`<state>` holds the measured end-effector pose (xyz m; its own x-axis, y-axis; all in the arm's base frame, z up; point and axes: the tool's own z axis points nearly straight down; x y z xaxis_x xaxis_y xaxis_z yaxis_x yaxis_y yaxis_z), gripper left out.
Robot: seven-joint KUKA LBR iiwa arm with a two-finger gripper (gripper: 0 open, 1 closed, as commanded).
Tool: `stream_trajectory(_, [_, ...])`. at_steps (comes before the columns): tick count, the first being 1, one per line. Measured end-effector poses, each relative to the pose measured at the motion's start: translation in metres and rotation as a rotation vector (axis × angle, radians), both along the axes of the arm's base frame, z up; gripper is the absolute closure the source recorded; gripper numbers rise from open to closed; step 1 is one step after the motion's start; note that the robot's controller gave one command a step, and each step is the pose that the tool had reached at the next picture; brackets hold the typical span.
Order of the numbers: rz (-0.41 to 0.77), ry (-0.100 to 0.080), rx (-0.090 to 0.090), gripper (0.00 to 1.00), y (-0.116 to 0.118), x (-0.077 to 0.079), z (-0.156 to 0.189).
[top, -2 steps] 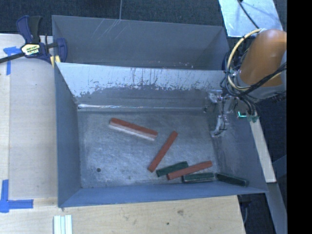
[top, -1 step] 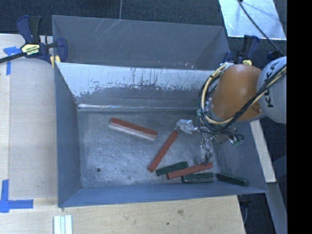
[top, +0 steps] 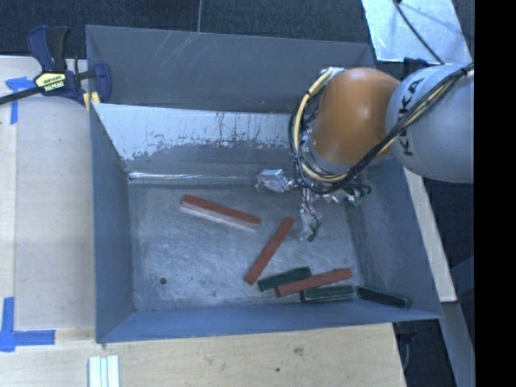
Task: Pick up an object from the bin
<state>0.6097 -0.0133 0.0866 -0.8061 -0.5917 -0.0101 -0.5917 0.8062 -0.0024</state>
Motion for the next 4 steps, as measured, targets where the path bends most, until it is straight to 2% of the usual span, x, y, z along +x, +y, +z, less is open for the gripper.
stream_trajectory(1, [-0.211,0.008,-0.002,0.00,0.010,-0.047,-0.016])
stream_trajectory(2, [-0.208,0.003,-0.001,1.00,0.011,-0.045,-0.015])
stream_trajectory(3, [0.230,0.001,-0.006,1.00,-0.022,0.019,0.006])
stream_trajectory(4, [0.166,-0.003,-0.006,1.00,-0.026,0.018,0.126])
